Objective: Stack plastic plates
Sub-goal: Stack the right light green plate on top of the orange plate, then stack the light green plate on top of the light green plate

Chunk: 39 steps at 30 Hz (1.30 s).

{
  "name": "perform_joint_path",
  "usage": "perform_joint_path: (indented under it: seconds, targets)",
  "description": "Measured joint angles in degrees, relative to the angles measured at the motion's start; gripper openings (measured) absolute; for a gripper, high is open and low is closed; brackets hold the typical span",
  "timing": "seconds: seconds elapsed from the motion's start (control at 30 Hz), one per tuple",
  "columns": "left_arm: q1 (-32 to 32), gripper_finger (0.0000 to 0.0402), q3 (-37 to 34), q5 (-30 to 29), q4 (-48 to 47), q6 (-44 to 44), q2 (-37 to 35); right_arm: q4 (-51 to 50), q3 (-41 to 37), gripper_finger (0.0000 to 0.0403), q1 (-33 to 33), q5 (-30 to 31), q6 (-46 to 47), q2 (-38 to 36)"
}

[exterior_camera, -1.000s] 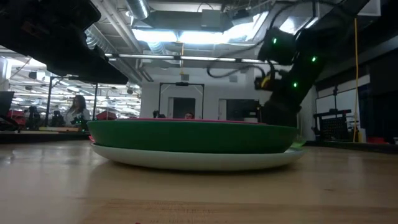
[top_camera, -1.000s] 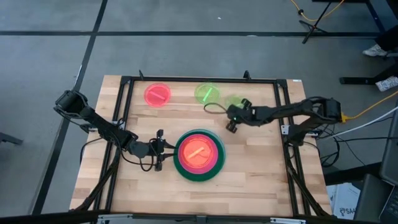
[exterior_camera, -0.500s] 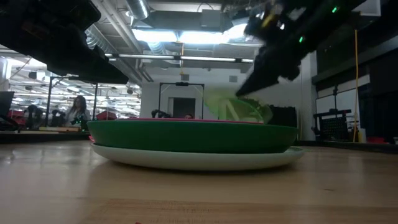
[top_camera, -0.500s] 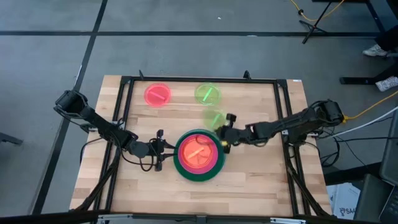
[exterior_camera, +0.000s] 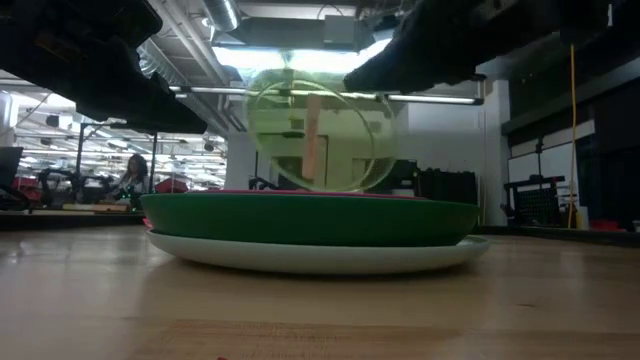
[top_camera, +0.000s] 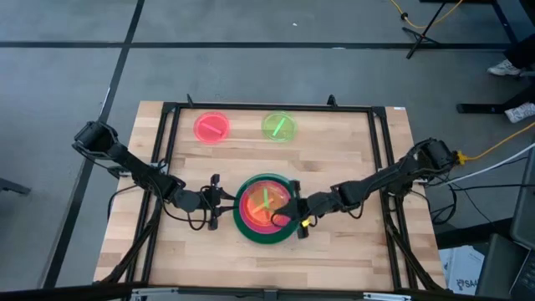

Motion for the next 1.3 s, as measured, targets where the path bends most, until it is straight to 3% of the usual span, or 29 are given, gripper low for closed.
perform_joint_path:
  seconds: [0.53,0.87,1.07,1.2,1.3]
  targets:
    - [-0.83,0.0115,0.0,0.02,0.96,0.02,0.0,2.61,0.0,0.0006,0.86,0.4,4.82,8.16]
    - [-0.83,0.0115,0.0,0.02,0.98,0.04,0.0,1.79,1.76,0.0107,0.88,0.19,4.9,8.32]
    - [-0.83,0.0115,0.0,0.04,0.98,0.04,0.0,-3.99,6.99,0.0147,0.77,10.73,-2.48,8.3]
    - [-0.83,0.0115,0.0,0.09,0.96,0.02,0.0,-12.51,10.25,0.0154,-0.66,21.91,-7.99,8.29]
    - [-0.83,0.0115,0.0,0.08,0.96,0.02,0.0,-17.09,11.45,0.0154,-3.88,26.67,-8.91,8.25]
